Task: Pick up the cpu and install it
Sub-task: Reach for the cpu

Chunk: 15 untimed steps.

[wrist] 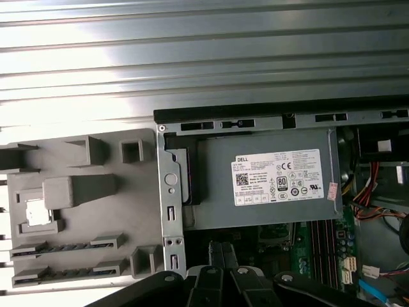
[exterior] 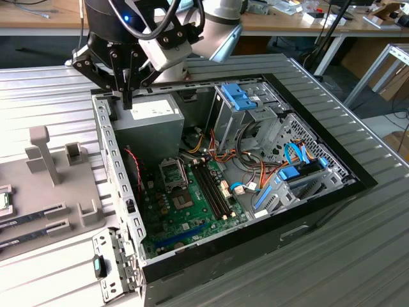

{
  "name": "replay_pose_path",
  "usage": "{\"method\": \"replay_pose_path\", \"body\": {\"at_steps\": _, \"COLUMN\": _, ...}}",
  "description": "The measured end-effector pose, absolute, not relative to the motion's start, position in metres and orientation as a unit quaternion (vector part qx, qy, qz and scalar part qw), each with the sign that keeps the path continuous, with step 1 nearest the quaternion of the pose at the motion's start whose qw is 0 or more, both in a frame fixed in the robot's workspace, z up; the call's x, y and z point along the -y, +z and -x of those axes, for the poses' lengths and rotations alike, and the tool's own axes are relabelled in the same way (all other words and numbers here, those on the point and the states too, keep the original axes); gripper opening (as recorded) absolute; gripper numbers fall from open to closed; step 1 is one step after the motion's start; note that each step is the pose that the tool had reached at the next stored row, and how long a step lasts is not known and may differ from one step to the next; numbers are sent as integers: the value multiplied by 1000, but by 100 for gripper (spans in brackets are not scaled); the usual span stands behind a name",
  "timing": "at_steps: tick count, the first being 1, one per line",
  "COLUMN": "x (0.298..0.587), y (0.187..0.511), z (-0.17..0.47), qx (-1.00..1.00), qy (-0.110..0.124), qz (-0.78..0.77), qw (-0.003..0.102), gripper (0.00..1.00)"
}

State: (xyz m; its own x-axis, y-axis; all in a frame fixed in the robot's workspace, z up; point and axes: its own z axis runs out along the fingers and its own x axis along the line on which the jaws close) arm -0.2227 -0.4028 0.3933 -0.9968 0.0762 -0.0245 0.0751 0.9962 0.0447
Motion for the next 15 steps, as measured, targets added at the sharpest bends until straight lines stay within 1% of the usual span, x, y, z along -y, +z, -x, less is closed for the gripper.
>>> {"method": "replay_pose_path", "body": {"at_steps": 15, "x": 403, "y": 393, "z": 228, "qx": -999, "qy": 22, "qz": -38, "qw": 13, "gripper": 11}}
